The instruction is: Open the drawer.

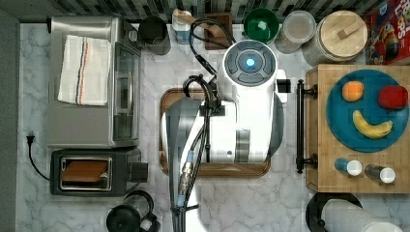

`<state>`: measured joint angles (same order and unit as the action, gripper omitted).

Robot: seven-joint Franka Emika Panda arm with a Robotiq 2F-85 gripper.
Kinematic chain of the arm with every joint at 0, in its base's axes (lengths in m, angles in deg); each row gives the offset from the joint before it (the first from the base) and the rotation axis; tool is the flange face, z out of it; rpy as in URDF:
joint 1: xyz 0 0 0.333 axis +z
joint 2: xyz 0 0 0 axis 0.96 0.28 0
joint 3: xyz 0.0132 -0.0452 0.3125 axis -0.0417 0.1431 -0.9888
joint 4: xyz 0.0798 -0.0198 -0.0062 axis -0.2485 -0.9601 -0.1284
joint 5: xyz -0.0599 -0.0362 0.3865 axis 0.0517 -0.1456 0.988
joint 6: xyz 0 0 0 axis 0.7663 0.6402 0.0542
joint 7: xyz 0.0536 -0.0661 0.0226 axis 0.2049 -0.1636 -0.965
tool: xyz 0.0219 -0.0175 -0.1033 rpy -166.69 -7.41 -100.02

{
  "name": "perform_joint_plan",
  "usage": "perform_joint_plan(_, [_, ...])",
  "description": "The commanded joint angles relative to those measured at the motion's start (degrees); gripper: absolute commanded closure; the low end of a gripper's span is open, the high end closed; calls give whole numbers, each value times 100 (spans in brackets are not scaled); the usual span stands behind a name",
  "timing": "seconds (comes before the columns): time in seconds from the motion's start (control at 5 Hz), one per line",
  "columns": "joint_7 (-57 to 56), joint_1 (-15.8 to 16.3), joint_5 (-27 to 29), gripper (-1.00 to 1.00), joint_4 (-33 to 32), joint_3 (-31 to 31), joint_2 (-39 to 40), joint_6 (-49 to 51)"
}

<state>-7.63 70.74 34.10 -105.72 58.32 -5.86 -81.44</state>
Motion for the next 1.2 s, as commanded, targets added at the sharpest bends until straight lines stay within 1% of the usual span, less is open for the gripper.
perform_joint_plan(0.2, [-10, -5, -1, -100, 2, -3, 2, -6])
perform_joint_plan(0.4, [-10, -15, -1, -100, 1, -13, 2, -6])
perform_joint_plan(0.6, [-534, -81, -54, -100, -500, -24, -143, -640])
perform_joint_plan(0.8, [-1104, -191, -147, -100, -728, 13, -154, -844])
perform_joint_plan(1.2, [-2756, -381, -369, -100, -971, 228, -92, -1081])
